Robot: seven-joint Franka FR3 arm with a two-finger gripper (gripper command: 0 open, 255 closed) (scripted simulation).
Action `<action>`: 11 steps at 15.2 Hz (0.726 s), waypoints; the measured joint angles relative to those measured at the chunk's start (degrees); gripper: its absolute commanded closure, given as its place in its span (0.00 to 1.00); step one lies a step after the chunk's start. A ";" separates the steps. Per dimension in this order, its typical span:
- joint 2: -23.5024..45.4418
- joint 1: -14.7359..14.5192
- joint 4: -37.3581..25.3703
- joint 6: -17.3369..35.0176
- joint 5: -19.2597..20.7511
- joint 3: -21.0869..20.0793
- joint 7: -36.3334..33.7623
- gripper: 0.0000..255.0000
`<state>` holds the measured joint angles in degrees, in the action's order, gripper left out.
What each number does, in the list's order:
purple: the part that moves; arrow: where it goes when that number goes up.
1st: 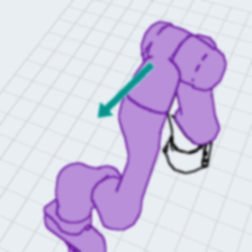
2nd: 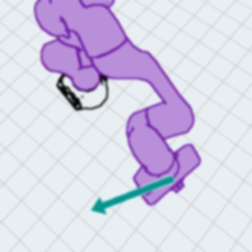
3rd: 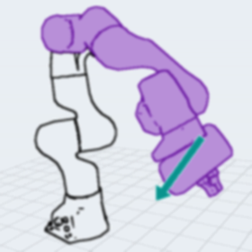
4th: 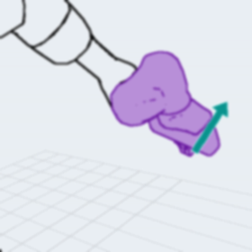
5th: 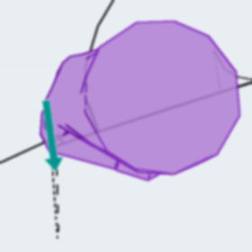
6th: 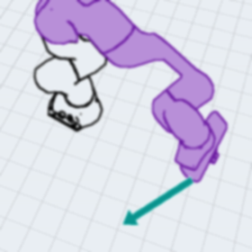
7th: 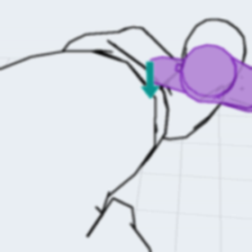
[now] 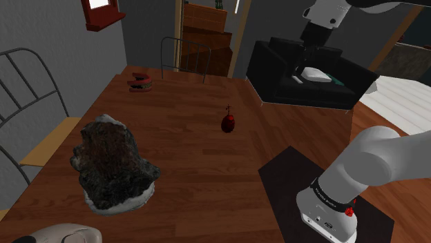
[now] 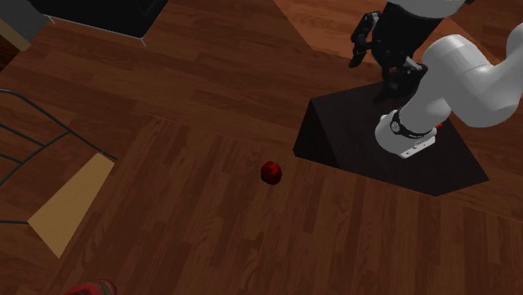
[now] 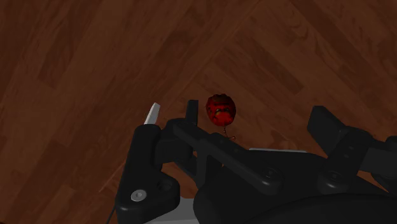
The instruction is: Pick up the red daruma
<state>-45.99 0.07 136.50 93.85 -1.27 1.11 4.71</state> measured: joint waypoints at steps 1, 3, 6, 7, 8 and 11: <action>0.00 0.00 0.00 0.00 0.00 0.00 0.00 0.00; 1.76 -0.05 0.95 2.24 -0.16 0.11 0.11 0.00; 6.75 -0.45 0.72 6.06 -0.92 -0.22 -0.28 0.00; 8.87 -0.64 1.20 8.22 -1.26 -0.43 -0.48 0.00; 10.75 -0.72 1.22 9.82 -1.46 -0.39 -0.41 0.00; 17.08 -1.10 -0.35 13.63 -2.21 -0.52 -0.47 0.00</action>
<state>-28.91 -1.03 136.15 107.47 -3.48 0.59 4.24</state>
